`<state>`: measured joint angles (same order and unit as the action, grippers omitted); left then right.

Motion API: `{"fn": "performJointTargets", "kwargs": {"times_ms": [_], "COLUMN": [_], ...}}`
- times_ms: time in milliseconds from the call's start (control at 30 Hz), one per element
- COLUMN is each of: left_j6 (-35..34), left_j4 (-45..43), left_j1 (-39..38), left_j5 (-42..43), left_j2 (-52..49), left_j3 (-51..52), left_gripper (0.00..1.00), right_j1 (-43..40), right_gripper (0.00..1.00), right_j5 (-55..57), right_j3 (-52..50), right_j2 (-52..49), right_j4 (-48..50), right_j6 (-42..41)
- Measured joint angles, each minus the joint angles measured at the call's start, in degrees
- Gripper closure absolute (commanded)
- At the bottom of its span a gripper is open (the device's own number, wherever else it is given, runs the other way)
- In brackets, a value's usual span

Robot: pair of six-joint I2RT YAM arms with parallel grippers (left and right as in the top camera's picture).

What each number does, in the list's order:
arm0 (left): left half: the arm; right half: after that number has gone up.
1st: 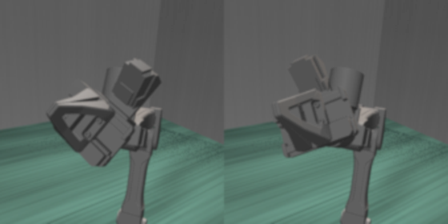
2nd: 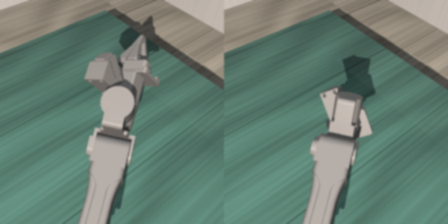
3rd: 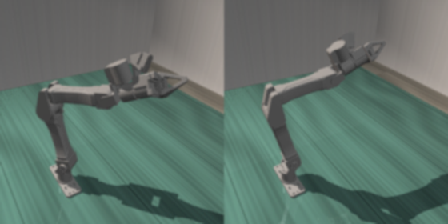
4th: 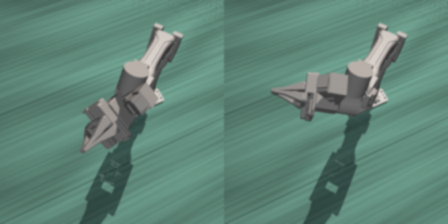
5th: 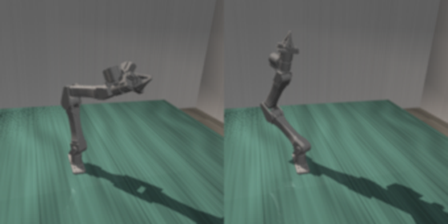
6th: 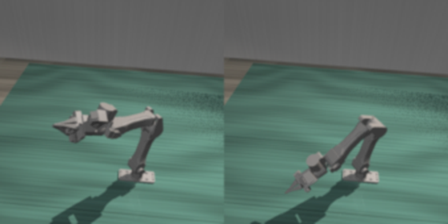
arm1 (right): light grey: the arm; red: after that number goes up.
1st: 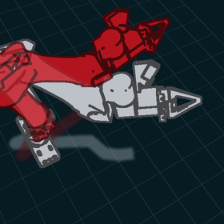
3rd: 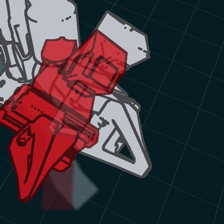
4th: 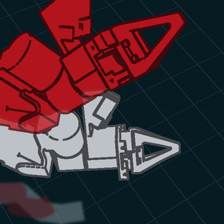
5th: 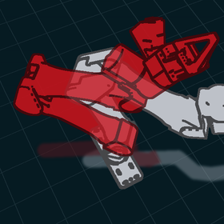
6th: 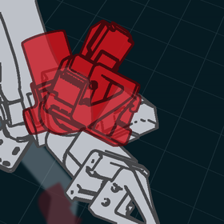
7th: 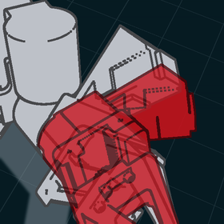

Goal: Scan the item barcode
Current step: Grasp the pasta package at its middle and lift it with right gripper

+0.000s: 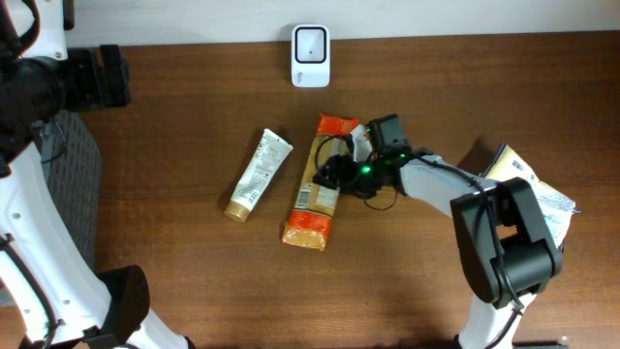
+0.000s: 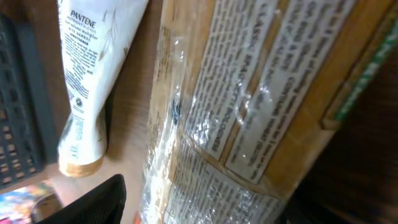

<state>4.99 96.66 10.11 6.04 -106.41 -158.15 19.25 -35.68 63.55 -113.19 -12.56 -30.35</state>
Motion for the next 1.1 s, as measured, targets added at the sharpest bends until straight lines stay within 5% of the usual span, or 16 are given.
{"fn": "performJointTargets", "kwargs": {"times_ms": [67,200,500,767,867,1100], "left_j6": [0.0,0.0,0.0,0.0,0.0,0.0], "left_j4": [0.02,0.02,0.0,0.02,0.04,0.02], "left_j1": [0.0,0.0,0.0,0.0,0.0,0.0], "left_j5": [0.0,-0.02,0.0,0.0,0.0,0.0], "left_j2": [0.0,0.0,0.0,0.0,0.0,0.0], "left_j3": [0.0,0.0,0.0,0.0,0.0,0.0], "left_gripper": [0.01,0.01,0.01,0.01,0.01,0.01], "right_j1": [2.16,2.99,-2.6,-5.88,-6.8,-7.34], "right_gripper": [0.76,0.94,0.96,0.96,0.96,0.96], "right_j5": [5.51,8.48,-10.08,-26.97,-28.33,-21.05], "right_j3": [-0.09,-0.13,-0.76,-1.95,-2.08,4.83], "right_j2": [0.15,0.13,0.52,10.6,10.62,15.96], "right_j4": [0.37,1.44,0.85,1.27,8.68,6.99], "right_j6": [-3.32,-7.52,-0.02,3.23,0.26,-2.47]}}
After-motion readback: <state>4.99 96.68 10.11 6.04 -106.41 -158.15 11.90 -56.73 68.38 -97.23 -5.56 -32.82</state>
